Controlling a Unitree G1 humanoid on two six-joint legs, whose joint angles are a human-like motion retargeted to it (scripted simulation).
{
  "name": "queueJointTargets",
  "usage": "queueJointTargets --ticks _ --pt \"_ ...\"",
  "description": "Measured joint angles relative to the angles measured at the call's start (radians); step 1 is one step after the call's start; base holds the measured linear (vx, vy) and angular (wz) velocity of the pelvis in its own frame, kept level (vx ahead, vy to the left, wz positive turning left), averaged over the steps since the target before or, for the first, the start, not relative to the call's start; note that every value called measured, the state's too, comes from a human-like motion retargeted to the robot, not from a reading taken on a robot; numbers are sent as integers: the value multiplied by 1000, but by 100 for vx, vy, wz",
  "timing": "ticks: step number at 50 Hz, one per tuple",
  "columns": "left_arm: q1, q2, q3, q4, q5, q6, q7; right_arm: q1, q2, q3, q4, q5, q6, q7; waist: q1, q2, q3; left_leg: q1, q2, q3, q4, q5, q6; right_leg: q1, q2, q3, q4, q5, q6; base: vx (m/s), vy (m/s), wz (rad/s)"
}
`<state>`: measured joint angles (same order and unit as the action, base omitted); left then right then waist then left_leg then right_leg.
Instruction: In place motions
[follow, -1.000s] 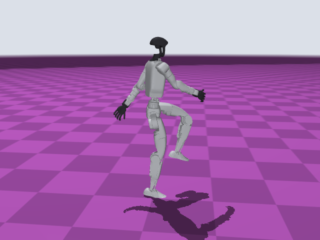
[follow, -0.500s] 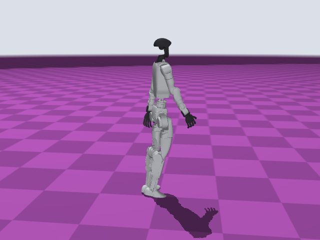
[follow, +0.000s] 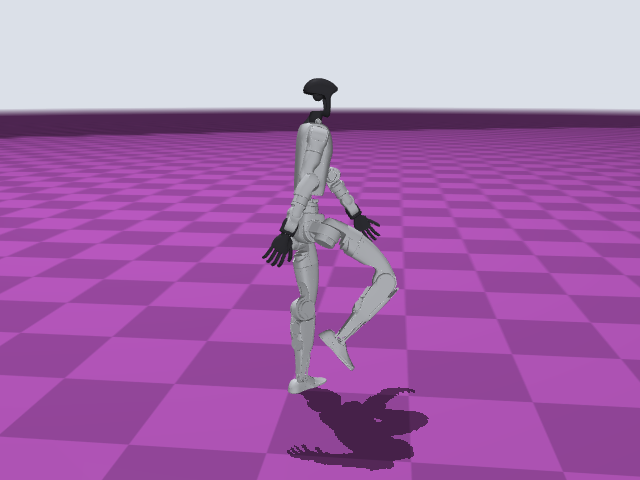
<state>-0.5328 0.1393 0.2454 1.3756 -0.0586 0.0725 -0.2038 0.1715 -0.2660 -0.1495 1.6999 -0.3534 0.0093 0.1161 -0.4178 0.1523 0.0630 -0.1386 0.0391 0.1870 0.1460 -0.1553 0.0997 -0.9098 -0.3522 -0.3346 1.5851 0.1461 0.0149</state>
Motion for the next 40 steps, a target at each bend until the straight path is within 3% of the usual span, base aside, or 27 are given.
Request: queueJointTargets --ticks 2,5,10,13,17,20,26,27,28,29,30,33,35,37,40 --pt "-82 16 -14 -72 6 -20 10 48 -8 -8 0 -32 50 46 -77 43 26 -22 15 -61 8 3 17 -162 -43 -19 113 -37 -32 2 4 117" --pt "-171 32 -20 -190 12 -57 14 122 -19 -25 0 -30 146 106 -151 102 54 -66 79 -121 36 9 7 -341 -23 -75 125 -53 -46 6 -7 57" --pt "-262 43 -45 -328 10 -129 48 201 -13 -71 0 67 226 147 -173 108 64 -81 103 -139 60 2 1 -358 -46 -139 2 -85 -95 9 -11 6" --pt "-268 45 -52 -361 -2 -144 63 192 3 -71 0 109 237 147 -148 58 46 -39 69 -106 31 8 -2 -249 -50 -124 -60 -90 -91 10 -6 -20" --pt "-201 13 -66 -359 -36 -139 31 131 27 -50 0 92 220 168 -85 1 8 29 20 -53 -23 14 -2 -7 -33 -125 -168 -78 -38 13 -1 -37" --pt "-106 -13 -78 -324 -54 -131 12 60 43 -14 -6 71 178 166 -15 -26 -40 66 -6 1 -59 12 -10 195 41 -125 -325 -55 -23 13 1 -78" --pt "154 -53 -55 -203 -29 -138 -22 -106 89 103 -95 79 136 104 92 -44 -121 106 -31 100 -88 -12 -31 638 272 -11 -1038 35 58 3 6 -76" --pt "196 -63 -45 -177 -27 -145 -28 -136 99 118 -114 80 133 104 103 -55 -132 112 -47 113 -90 -17 -33 709 285 -3 -1172 9 64 -5 12 -48" --pt "236 -72 -31 -150 -22 -155 -36 -167 111 130 -135 81 130 111 116 -62 -138 120 -58 126 -90 -22 -37 772 297 -16 -1289 -118 38 -4 13 -68" --pt "275 -77 -18 -120 -14 -161 -43 -194 123 143 -157 86 127 127 139 -81 -145 136 -75 152 -96 -25 -42 813 313 -37 -1377 -150 -3 1 14 -98" --pt "312 -80 -5 -88 -4 -166 -51 -219 136 158 -180 92 124 146 169 -106 -153 157 -96 184 -103 -27 -48 843 330 -61 -1450 -134 -51 0 11 -147" --pt "397 -81 29 -6 65 -153 -51 -299 162 165 -244 135 113 207 289 -135 -188 154 -108 265 -125 -25 -62 824 280 39 -1518 -49 30 -20 7 -118" --pt "449 -94 54 16 109 -160 -27 -346 170 176 -311 160 103 216 288 -138 -180 142 -103 247 -129 -15 -70 808 279 -58 -1528 -35 11 -35 -1 -1" --pt "508 -84 73 21 101 -160 -23 -391 174 233 -382 157 88 221 294 -145 -164 144 -102 285 -138 -12 -76 785 304 16 -1517 -41 -19 -32 -9 -32" --pt "546 -73 91 91 117 -136 -3 -420 166 279 -487 114 53 214 219 -122 -156 121 -95 229 -137 0 -78 781 302 -10 -1515 -53 -19 -29 -2 77"
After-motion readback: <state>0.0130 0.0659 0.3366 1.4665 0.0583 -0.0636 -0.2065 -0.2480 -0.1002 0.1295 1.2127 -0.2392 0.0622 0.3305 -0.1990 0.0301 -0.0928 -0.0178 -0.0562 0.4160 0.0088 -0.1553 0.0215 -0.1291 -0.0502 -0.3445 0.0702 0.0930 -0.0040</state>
